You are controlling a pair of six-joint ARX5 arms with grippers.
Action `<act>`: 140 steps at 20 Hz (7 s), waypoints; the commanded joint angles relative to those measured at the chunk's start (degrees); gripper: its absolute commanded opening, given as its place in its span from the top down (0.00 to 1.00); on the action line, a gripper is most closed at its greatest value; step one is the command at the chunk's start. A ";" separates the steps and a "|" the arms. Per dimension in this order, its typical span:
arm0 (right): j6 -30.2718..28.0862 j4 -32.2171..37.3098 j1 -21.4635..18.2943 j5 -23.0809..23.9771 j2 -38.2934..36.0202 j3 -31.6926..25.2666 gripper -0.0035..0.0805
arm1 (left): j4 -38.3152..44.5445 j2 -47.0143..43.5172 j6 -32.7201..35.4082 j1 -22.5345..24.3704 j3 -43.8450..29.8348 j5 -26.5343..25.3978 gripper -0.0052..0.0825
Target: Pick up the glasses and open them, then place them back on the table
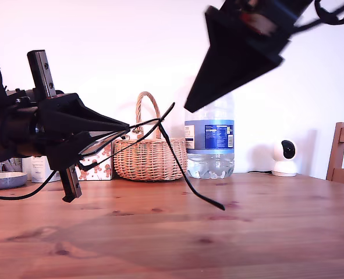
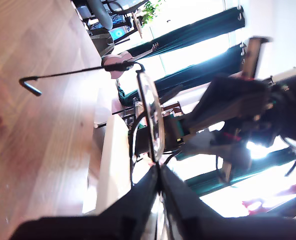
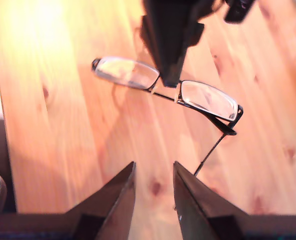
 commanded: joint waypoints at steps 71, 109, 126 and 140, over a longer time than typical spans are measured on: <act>67.10 1.79 -21.16 -33.27 9.40 2.99 0.97 | 3.50 2.47 12.79 -5.42 0.77 -0.81 0.97; 60.08 -9.25 -21.16 -22.80 9.84 2.99 0.72 | 2.97 2.45 11.10 -5.35 8.92 4.48 0.97; 54.77 -12.85 -21.14 -26.40 9.84 2.99 0.97 | 3.02 2.36 10.84 -5.42 8.92 -2.25 0.97; 49.27 -17.42 -21.05 -28.79 9.81 2.99 0.97 | 2.47 -8.20 13.29 -5.79 8.94 -14.97 0.97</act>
